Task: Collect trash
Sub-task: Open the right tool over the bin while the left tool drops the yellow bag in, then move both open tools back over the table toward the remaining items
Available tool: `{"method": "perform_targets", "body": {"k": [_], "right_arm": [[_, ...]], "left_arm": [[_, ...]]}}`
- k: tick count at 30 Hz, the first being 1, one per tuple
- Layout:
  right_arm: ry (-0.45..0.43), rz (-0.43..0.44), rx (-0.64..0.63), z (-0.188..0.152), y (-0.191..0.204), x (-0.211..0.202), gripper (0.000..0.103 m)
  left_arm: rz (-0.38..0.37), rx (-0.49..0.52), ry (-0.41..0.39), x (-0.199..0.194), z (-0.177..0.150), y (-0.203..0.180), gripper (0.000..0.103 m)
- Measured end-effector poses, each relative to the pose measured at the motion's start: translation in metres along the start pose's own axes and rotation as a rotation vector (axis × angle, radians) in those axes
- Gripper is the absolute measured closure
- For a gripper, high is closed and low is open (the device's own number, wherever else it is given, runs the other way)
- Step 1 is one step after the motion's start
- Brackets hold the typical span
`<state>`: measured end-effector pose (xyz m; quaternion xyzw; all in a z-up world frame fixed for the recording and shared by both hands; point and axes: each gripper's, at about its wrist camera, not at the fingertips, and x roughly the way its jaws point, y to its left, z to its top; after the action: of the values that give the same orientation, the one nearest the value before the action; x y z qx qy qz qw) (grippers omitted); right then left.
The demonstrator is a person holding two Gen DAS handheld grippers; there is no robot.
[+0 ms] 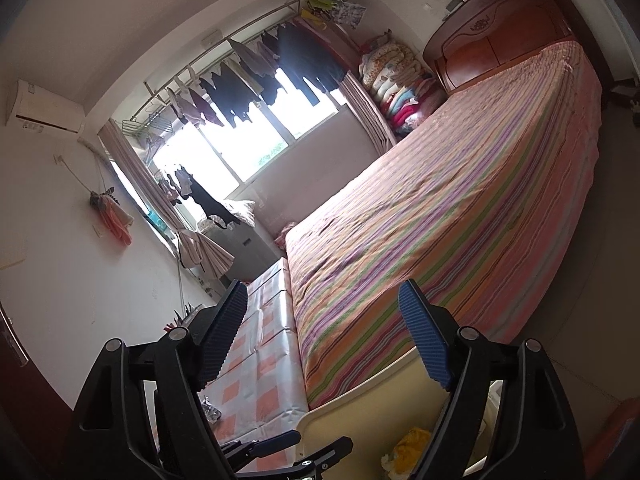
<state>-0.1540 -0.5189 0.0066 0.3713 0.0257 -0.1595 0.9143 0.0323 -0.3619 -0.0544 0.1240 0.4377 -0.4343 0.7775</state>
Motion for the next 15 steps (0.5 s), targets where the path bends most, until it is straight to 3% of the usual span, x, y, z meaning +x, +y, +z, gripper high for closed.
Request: {"method": "perform_targets", "body": {"k": [7,15], "right_arm": [[0.015,0.029,-0.016,-0.007,0.021,0.014,0.021],[0.080,0.098,-0.097,-0.031,0.071,0.038,0.018]], "left_arm": [[0.053,-0.035,-0.038,-0.022,-0.011,0.022,0.022],[0.123,-0.164,-0.105,-0.067,-0.037,0.080,0.021]]}}
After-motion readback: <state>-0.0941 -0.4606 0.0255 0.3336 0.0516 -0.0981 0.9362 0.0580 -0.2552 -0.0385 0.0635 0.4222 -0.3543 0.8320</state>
